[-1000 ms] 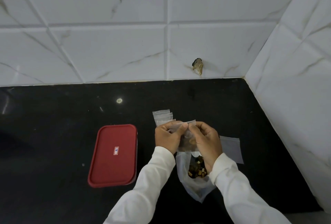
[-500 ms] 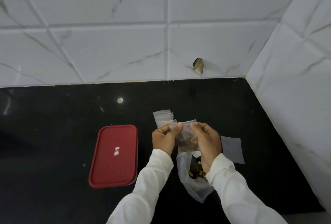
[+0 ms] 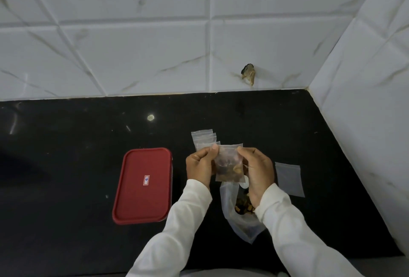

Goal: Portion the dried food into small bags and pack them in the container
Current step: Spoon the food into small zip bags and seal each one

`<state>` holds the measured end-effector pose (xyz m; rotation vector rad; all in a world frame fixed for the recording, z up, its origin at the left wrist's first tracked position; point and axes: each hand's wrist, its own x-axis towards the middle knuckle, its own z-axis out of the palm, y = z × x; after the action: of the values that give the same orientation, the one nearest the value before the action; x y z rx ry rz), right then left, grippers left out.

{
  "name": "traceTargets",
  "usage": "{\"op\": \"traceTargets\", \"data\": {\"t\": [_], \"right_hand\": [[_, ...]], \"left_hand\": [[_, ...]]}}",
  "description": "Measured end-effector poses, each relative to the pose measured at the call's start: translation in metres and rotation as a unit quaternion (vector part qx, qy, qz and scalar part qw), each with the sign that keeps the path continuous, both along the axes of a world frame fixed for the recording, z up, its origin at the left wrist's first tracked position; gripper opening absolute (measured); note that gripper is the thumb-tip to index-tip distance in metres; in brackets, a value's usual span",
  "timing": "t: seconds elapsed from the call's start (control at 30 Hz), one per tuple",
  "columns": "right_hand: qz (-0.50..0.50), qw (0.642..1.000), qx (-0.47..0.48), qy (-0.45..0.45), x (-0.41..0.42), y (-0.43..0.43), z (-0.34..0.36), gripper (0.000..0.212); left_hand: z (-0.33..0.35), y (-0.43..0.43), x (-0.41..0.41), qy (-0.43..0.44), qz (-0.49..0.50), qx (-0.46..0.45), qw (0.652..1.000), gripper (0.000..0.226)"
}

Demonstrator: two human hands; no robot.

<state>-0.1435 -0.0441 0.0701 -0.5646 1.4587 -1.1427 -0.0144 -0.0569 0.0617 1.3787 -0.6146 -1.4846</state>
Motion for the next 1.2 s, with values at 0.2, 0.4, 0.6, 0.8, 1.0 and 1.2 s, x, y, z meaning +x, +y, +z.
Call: {"op": "traceTargets", "data": {"t": [0.2,0.4,0.6,0.8,1.0,1.2], "right_hand": [[-0.010,0.999,0.007,0.034,0.004,-0.003,-0.007,0.012],[0.038,0.996,-0.037,0.077,0.007,0.005,-0.013,0.014],[0.081,0.987,-0.019,0.140,0.010,0.008,-0.020,0.014],[0.045,0.988,-0.035,0.146,0.015,0.003,-0.026,0.012],[0.161,0.934,-0.089,0.308,0.006,-0.015,-0.032,0.008],[0.229,0.837,-0.093,0.488,0.014,-0.040,-0.042,0.010]], "left_hand": [[-0.006,0.001,-0.002,-0.067,-0.008,-0.039,0.997,0.025],[-0.011,-0.004,0.005,-0.147,-0.083,-0.048,0.984,0.012],[-0.022,0.001,0.005,-0.232,-0.088,-0.076,0.966,0.006],[-0.034,0.007,0.017,-0.142,-0.002,-0.030,0.989,0.007],[-0.051,0.003,0.022,-0.202,0.055,-0.016,0.978,0.004],[-0.065,-0.008,0.015,-0.232,0.084,0.027,0.969,0.007]]}}
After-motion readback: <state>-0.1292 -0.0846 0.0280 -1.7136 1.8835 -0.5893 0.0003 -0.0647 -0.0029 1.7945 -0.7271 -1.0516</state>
